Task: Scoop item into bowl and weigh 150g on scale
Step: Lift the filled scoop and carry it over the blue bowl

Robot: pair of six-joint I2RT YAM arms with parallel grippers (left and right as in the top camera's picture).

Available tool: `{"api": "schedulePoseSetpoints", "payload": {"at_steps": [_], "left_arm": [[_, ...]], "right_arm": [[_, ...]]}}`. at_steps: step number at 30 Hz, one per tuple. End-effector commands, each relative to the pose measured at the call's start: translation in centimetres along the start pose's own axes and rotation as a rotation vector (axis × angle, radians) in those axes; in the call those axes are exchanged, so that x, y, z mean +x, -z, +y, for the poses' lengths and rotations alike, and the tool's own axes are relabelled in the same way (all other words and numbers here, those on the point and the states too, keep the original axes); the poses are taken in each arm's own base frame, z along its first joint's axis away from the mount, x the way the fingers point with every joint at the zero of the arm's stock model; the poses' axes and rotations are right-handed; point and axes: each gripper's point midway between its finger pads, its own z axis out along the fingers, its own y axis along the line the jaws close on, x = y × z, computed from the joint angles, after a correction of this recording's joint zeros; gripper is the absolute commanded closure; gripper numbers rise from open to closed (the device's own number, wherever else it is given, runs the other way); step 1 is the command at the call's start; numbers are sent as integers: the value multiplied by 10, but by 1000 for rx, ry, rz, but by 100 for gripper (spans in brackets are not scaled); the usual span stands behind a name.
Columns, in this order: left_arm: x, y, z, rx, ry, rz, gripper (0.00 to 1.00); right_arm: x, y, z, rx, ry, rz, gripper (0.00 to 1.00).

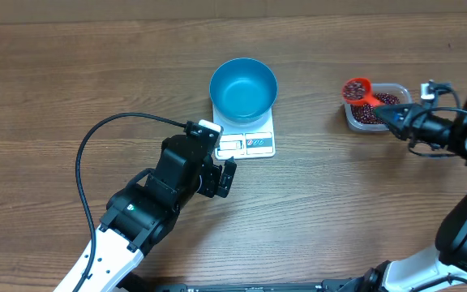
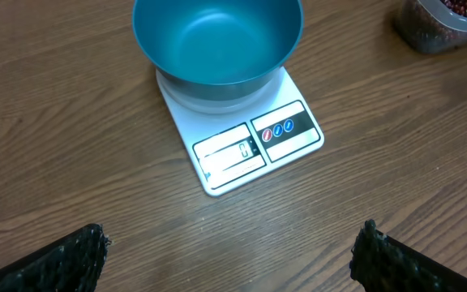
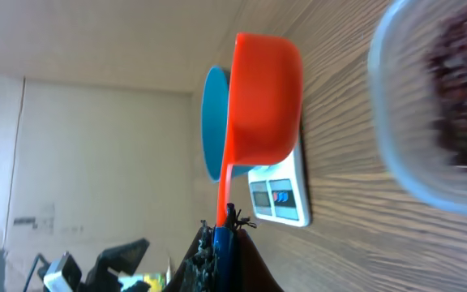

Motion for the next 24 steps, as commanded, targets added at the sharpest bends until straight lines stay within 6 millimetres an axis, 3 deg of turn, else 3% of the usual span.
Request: {"api": "schedulePoseSetpoints", "payload": {"at_steps": [1,12,24], "left_arm": [[0,2,2,-13,-24,-10,0],[0,2,2,-13,-23,-10,1],[1,2,2,-10,-23,-10,1]], "right_arm": [[12,-20,16,-57,29,63,96],[42,-72,45,-130,142,214,96],[57,-115,69,-168,209,298,96]]}}
